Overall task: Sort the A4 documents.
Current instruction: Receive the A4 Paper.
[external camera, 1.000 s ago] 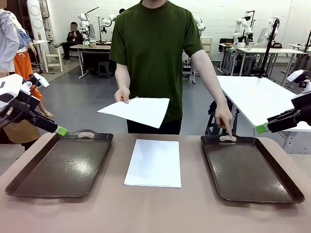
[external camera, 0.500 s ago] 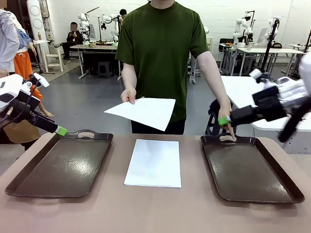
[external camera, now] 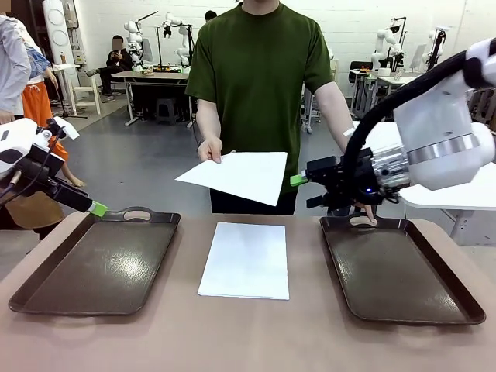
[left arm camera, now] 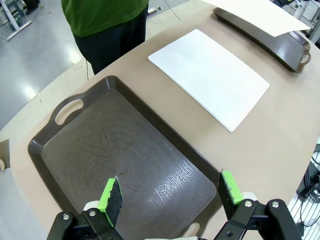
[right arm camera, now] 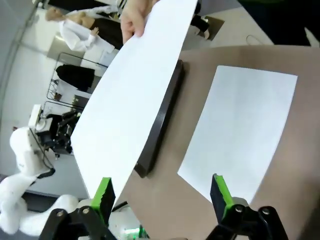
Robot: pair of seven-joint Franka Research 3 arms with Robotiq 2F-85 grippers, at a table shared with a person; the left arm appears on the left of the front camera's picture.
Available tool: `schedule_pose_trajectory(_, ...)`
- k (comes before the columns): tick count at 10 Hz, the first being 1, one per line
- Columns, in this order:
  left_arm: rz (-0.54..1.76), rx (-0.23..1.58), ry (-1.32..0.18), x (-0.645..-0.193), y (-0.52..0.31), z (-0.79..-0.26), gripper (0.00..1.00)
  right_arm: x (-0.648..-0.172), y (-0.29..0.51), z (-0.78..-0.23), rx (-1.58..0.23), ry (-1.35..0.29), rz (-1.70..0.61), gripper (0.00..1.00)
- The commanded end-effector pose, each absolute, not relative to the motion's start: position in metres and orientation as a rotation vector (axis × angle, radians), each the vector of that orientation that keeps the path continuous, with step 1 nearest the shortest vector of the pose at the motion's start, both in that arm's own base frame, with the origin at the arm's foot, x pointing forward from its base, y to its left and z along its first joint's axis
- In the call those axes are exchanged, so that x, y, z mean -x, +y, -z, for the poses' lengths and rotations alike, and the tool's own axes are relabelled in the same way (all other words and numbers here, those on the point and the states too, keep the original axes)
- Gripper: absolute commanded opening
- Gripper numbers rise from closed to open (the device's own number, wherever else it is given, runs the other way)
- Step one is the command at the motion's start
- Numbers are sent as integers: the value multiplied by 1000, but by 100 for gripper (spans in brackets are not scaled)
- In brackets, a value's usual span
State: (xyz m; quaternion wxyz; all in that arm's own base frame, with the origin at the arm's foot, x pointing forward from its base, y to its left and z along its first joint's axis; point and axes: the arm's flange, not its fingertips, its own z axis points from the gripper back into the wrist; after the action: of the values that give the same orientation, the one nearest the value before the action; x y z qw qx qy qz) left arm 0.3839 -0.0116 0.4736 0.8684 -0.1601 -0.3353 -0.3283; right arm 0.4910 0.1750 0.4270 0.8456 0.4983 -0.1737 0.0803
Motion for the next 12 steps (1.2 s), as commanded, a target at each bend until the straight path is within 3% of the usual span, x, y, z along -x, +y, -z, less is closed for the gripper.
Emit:
schedule_pose_trajectory(1,691,339,-714,-386,-9,-471,100,-508,188,-431,-1086,-353,-106,100)
schedule_pose_trajectory(9,691,339,-714,-386,-9,-471,100,-542,209,-399,-1303,-214,103,100)
schedule_pose_trajectory(12,691,339,-714,-386,-9,-471,100,-549,197,-392,-1445,-225,200,76)
